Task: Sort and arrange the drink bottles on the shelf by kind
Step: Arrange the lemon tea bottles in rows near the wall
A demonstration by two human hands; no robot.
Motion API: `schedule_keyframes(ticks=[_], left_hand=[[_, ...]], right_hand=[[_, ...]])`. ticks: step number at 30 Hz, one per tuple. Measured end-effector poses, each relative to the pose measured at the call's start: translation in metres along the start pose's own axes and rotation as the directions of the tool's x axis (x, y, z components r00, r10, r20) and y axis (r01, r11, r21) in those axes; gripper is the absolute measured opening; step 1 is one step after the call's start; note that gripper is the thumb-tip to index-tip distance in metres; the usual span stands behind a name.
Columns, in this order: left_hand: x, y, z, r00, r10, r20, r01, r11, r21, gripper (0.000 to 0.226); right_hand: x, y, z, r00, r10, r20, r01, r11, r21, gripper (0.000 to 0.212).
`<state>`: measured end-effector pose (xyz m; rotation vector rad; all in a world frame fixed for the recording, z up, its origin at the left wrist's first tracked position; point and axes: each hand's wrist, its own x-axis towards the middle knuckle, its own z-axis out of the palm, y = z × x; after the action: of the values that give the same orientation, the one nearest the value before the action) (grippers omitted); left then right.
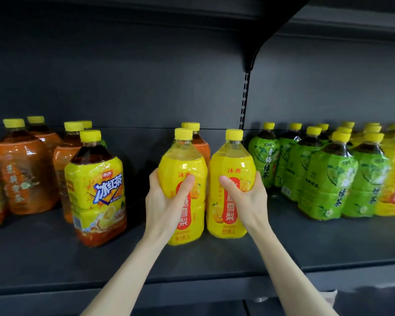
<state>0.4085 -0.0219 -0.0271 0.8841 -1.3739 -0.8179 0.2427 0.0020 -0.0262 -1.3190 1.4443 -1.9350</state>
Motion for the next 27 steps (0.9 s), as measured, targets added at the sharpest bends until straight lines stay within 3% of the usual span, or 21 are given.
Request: schedule_keyframes(ticks=[7,11,21,27], left_hand=[[-0.023,0.045,0.039,0.988,0.105,0.11,-0.088,0.985,-0.149,0.047],[-0.044,0.071,0.085,0.965,0.166,0.202,-0.123,0.97,-0.209,0.06],[-0.187,0.107,0.249,0.93,0.079,0.36,0.04,0.949,-0.311,0.061],[-0.236,0.128,0.336,0.908,0.078,0.413,0.06,0.949,-0.31,0.054]], right_hand=[[-0.02,-0.032,-0.061,0.986,-0.094,-0.139,0.093,0.996,-0.013,0.065],[-0.029,-0.055,-0.124,0.965,-0.151,-0.213,0.141,0.988,-0.061,0.059],[-0.089,-0.075,-0.346,0.934,-0.115,-0.338,0.044,0.976,-0.213,0.06],[-0.091,-0.073,-0.445,0.914,-0.089,-0.396,-0.013,0.969,-0.248,0.061]])
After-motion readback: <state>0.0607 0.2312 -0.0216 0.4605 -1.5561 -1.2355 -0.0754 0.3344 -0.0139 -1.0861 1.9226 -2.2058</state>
